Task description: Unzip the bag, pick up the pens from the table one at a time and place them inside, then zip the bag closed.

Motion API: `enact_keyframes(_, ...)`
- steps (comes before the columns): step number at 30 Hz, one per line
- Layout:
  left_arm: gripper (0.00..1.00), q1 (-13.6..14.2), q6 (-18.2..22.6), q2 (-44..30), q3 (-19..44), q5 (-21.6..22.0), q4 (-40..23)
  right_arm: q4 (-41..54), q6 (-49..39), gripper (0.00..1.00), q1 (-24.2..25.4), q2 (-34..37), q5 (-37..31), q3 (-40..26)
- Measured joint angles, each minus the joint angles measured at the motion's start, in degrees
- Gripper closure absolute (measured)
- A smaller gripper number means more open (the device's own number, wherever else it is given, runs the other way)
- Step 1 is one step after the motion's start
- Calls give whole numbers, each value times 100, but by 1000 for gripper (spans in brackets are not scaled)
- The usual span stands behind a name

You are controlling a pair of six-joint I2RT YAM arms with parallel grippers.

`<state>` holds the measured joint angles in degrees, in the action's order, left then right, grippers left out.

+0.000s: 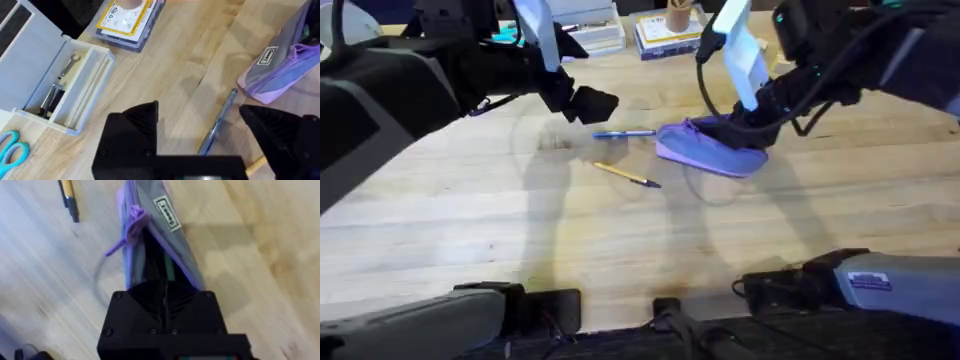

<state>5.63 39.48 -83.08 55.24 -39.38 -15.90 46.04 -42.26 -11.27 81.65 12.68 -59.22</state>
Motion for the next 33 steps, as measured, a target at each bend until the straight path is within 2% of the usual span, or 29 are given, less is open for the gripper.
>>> enact_keyframes(6, 8, 0, 0, 1, 0, 0, 0, -11, -1, 962, 4, 436, 156, 0)
enact_keyframes(7, 8, 0, 0, 0, 0, 0, 0, -12, -4, 900, 7, 472, 155, 0)
enact_keyframes(13, 8, 0, 0, 0, 0, 0, 0, -11, -21, 67, 11, 509, 138, 0)
enact_keyframes(14, 8, 0, 0, -1, 0, 0, -1, -9, -38, 21, 15, 509, 128, 0)
enact_keyframes(33, 8, 0, 0, -1, 0, 0, 0, 37, -37, 5, 15, 504, 108, -2)
